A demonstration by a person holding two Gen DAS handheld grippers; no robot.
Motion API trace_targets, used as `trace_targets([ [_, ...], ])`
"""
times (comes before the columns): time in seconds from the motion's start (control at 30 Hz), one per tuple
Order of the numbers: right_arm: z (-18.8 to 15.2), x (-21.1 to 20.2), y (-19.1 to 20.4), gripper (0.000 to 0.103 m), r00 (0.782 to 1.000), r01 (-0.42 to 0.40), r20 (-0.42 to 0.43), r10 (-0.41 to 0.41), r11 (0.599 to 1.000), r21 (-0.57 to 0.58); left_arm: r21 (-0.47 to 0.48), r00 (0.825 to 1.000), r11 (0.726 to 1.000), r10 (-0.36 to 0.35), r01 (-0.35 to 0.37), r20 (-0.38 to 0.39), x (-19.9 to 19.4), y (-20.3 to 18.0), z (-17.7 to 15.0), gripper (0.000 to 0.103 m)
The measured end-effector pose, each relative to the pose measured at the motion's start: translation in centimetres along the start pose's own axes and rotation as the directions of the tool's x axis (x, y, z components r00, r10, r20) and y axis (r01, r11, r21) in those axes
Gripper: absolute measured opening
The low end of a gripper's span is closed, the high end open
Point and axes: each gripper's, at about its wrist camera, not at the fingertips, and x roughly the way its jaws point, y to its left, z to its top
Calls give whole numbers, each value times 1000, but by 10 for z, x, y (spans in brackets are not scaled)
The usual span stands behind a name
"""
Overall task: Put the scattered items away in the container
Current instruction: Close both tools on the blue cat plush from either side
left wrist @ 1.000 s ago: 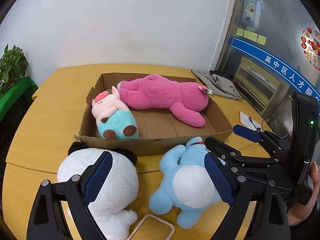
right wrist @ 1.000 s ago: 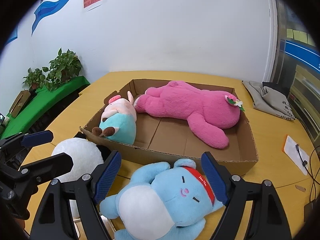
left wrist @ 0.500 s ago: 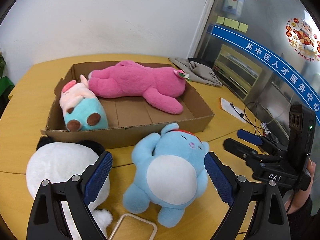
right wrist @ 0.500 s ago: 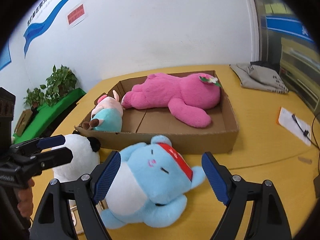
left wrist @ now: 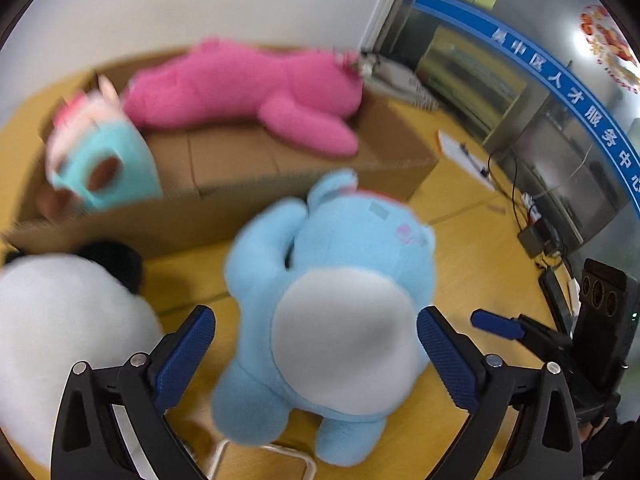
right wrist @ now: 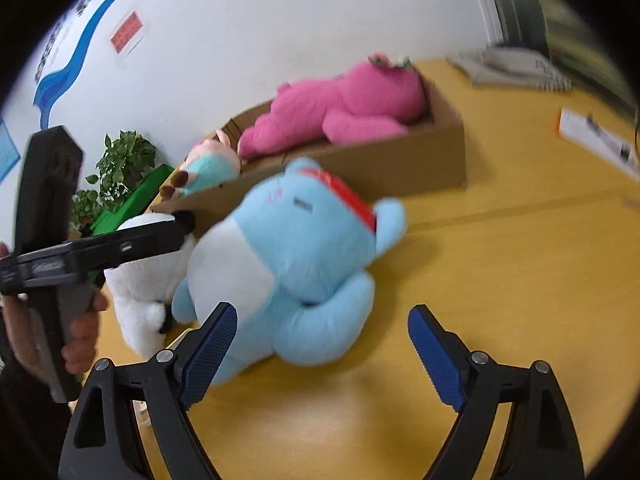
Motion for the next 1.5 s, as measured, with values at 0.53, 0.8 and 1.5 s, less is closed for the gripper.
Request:
trace_targets([
  [0.53, 17, 30, -79, 52, 997, -2, -80, 18, 980, 197, -3, 967, 977, -214, 215, -135, 18, -56, -55, 101],
  [0.8, 19, 8, -97, 85, 985, -125, -89, 147, 968, 218, -249, 976, 948, -215, 197, -48, 13, -9, -55, 101],
  [1.5, 25, 53, -39, 66, 916, -371, -113, 385, 920, 130, -253, 944, 912, -330, 322, 9, 15, 4, -37, 72],
])
